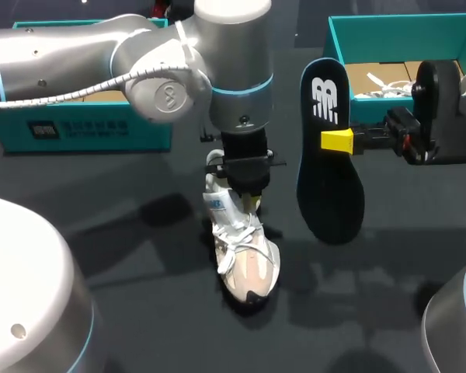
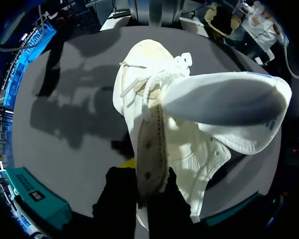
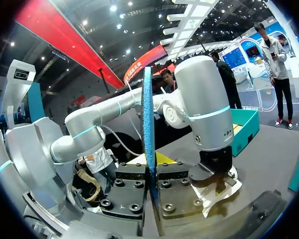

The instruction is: Take the shoe out of the shoebox, open the shoe tongue, remove and reinsert the insole, then place the shoe into the shoebox

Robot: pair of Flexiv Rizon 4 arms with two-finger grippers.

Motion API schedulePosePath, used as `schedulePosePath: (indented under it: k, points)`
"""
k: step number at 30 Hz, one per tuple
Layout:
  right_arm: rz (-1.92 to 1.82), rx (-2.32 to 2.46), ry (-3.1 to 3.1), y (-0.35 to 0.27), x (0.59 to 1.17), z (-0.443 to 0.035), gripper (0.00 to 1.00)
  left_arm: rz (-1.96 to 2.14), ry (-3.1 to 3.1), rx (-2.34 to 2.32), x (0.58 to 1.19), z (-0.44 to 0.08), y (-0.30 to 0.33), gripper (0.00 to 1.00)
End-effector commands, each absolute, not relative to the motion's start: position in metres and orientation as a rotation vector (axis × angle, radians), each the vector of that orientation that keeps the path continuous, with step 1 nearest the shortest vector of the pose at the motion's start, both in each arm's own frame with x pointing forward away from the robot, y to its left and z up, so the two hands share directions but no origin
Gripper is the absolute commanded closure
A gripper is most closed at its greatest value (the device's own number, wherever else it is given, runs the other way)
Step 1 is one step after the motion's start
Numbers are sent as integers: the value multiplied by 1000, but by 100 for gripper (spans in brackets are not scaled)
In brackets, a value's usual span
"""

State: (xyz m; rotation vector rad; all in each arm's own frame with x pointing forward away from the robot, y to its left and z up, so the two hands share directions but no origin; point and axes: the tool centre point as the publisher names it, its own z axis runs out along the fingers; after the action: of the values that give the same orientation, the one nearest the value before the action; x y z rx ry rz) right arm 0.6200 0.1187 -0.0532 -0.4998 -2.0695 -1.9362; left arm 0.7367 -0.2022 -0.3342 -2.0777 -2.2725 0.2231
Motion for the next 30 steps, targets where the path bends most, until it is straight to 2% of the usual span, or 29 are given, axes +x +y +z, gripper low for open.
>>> schedulePosePath:
  k: [1, 30]
  points:
    - [-1936, -500, -2070, 120, 621, -54, 100, 215, -2254, -2104, 733, -340, -206, 100]
    - [-1936, -500, -2070, 120, 621, -54, 100, 195, -2181, -2245, 735, -381, -232, 100]
